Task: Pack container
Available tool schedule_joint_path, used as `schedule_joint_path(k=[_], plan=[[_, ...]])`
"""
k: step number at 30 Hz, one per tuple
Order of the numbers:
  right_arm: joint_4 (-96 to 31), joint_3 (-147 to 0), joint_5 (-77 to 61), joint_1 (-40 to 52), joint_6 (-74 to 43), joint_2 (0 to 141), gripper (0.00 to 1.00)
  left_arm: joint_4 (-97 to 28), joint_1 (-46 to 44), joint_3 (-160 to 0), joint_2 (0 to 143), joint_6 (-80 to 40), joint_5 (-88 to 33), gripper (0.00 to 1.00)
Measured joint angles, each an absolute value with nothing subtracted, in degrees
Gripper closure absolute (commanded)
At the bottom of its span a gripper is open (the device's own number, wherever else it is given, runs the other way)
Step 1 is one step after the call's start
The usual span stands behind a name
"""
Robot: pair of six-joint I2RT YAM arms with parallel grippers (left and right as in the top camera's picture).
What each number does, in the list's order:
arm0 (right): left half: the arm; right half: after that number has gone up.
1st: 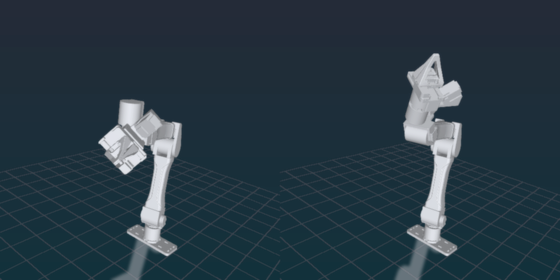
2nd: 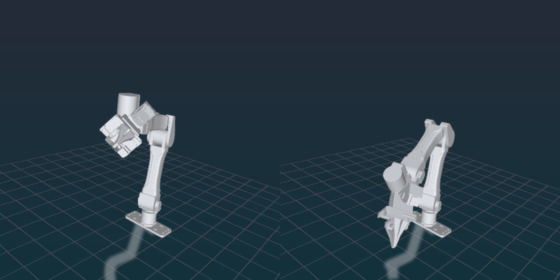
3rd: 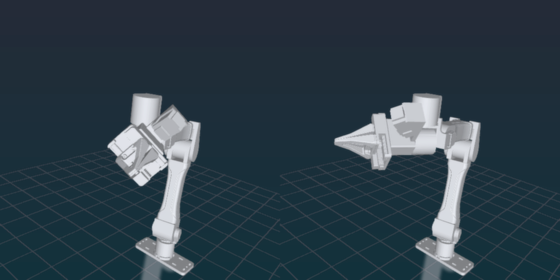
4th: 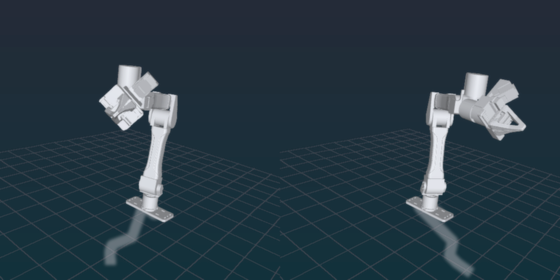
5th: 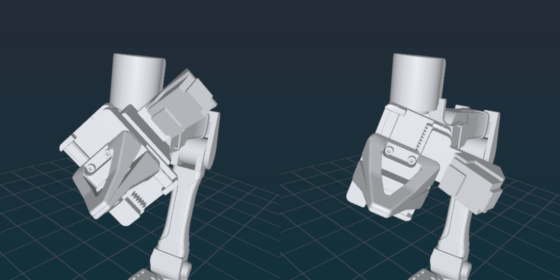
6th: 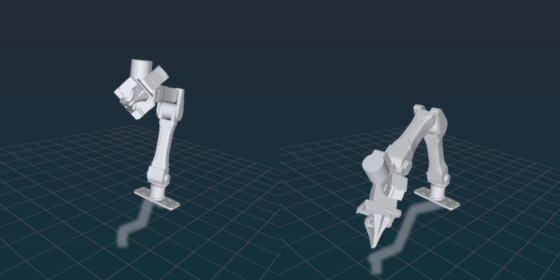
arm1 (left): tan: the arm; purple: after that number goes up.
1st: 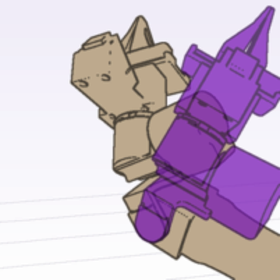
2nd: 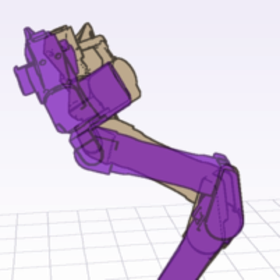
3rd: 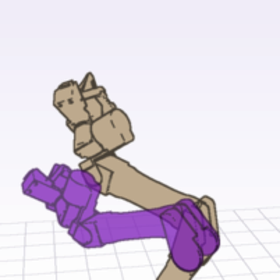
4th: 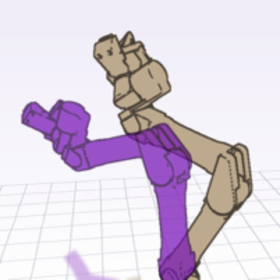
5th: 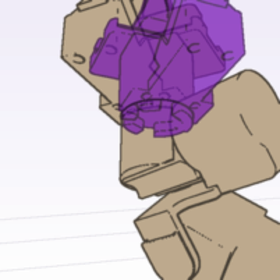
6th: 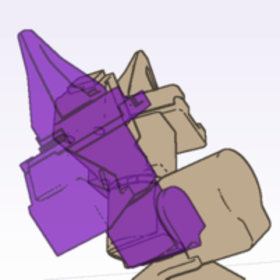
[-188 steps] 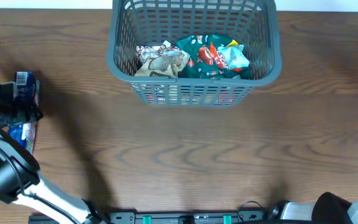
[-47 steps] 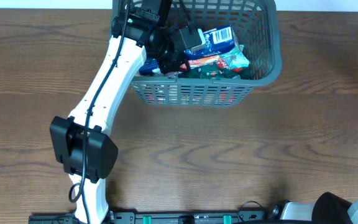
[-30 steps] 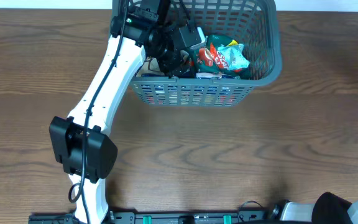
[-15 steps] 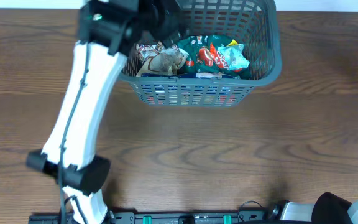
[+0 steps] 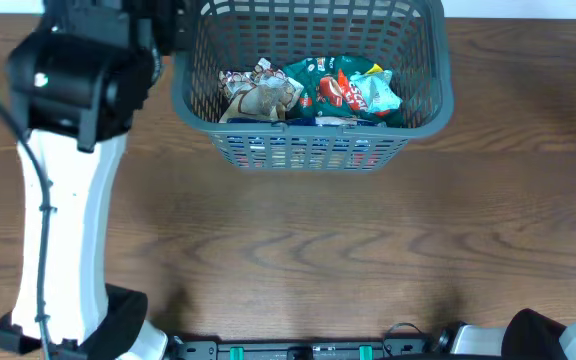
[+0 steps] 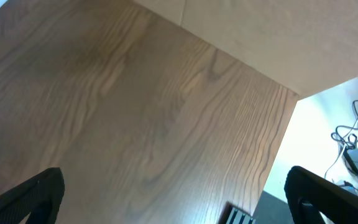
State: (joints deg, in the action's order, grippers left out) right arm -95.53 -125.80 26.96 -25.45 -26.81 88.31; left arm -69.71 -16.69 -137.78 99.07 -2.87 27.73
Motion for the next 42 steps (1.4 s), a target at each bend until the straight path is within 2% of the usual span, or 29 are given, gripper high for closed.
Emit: schedule_joint_path(k=[33,42], plan=[[-95.53,-125.80,26.96,-25.45,-26.81,88.31,0.01,-70.54,-16.71,-137.78,97.30,-4.80,28.95,0.01],[-95.53,-125.80,26.96,-25.45,-26.81,88.31,0.01,-71.33,-14.20,-137.62,95.09,-4.49,28.82,0.01]])
